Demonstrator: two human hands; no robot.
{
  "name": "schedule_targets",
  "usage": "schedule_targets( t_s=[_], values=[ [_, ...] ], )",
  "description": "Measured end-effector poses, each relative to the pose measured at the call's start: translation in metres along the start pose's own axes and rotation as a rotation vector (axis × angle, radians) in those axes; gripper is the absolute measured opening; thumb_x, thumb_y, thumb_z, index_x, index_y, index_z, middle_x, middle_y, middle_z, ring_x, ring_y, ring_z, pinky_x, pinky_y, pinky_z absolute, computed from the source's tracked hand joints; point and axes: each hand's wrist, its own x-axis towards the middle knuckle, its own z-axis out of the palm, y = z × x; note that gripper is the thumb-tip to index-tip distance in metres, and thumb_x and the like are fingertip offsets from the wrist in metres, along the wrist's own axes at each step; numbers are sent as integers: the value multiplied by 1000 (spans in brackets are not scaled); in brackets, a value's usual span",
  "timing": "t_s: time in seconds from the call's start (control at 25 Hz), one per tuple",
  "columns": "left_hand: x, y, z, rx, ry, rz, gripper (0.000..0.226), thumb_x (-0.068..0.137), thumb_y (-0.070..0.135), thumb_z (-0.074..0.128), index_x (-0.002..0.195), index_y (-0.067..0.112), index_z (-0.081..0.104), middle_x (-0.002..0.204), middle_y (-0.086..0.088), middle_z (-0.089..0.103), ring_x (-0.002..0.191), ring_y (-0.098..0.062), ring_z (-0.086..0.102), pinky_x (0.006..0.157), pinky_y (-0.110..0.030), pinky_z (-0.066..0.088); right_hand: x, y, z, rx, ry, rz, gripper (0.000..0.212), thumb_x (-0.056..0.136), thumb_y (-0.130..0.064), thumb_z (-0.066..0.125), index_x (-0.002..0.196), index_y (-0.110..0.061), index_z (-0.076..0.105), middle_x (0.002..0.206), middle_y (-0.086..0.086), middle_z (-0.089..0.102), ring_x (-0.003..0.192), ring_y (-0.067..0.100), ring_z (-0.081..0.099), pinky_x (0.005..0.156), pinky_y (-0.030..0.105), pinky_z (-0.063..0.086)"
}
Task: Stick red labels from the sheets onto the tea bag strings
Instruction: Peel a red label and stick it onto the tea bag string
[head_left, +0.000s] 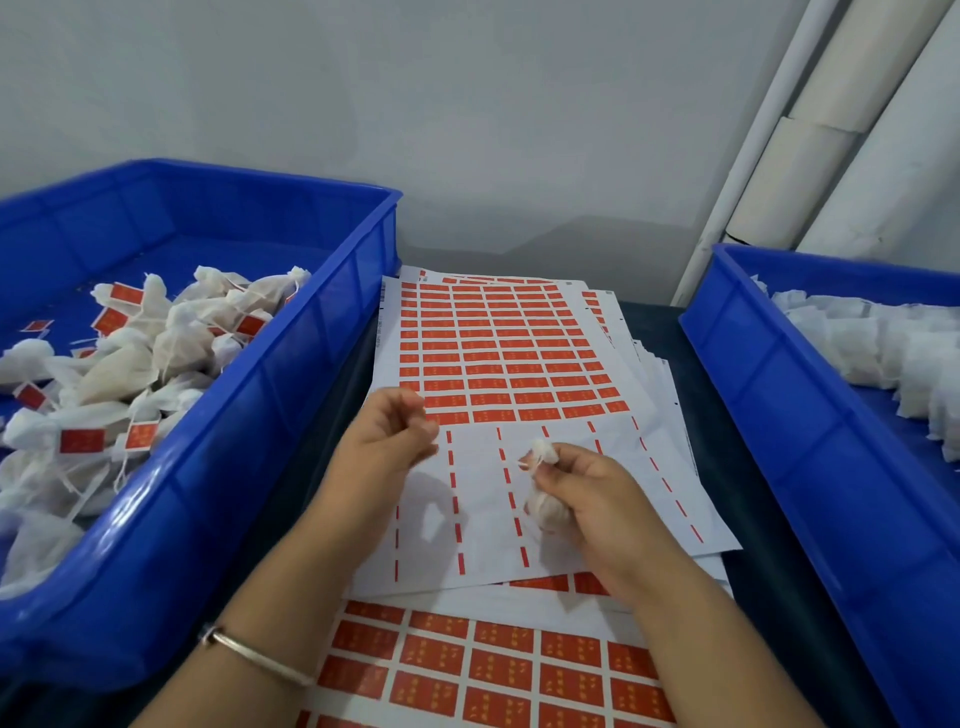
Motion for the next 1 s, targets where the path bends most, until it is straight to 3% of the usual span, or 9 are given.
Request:
schedule_targets(
  t_s=[0.08, 0.28, 0.48, 0.56, 0.68, 0.84, 1.0],
  values=[
    [-1, 0, 0, 71, 33, 68, 9, 88, 15, 60, 84, 23, 59, 75, 21, 66, 73, 2, 65, 64, -16, 49, 0, -2, 0, 28, 24, 17, 21, 93, -37, 52, 89, -25, 68, 86, -14, 71, 88, 10, 66, 77, 25, 54],
    [-22, -15, 18, 486, -277, 251, 11, 74, 43, 69, 80, 36, 62, 80, 17, 61, 77, 3, 59, 63, -10, 48, -3, -1, 12, -157, 82, -28, 23, 91, -48, 49, 98, -33, 64, 89, -22, 64, 80, -4, 60, 53, 5, 42],
    [-16, -17, 19, 501, -172, 314, 13, 85, 30, 64, 73, 31, 61, 76, 12, 60, 72, 4, 54, 61, -6, 42, 1, 3, 12, -198, 77, -55, 22, 90, -48, 51, 95, -32, 65, 93, -16, 65, 90, 4, 60, 68, 12, 45],
    [-12, -19, 17, 515, -100, 291, 14, 88, 27, 61, 74, 30, 59, 77, 13, 59, 75, 8, 52, 60, -2, 40, 2, 3, 12, 10, 18, -18, 19, 93, -35, 54, 89, -30, 73, 84, -14, 68, 87, 6, 61, 74, 20, 48],
    [-11, -23, 19, 526, -80, 258, 17, 89, 23, 60, 73, 30, 59, 77, 13, 60, 75, 9, 52, 59, -1, 39, 1, 1, 11, 380, -166, 61, 25, 89, -15, 55, 82, -23, 78, 74, -4, 68, 72, 7, 60, 65, 22, 50],
    [-16, -24, 22, 485, -98, 269, 16, 86, 21, 64, 75, 32, 59, 75, 13, 62, 74, 5, 55, 59, -4, 43, 2, 1, 2, 554, -294, 135, 21, 72, -14, 61, 84, -7, 77, 82, 8, 67, 73, 16, 59, 57, 27, 50],
    [-20, -18, 20, 586, -56, 458, 29, 80, 14, 71, 72, 36, 54, 78, 20, 55, 82, 5, 52, 67, -4, 43, 3, 2, 2, 668, -338, 198, 18, 75, -11, 62, 85, -3, 74, 84, 12, 64, 68, 21, 59, 55, 31, 50]
  ],
)
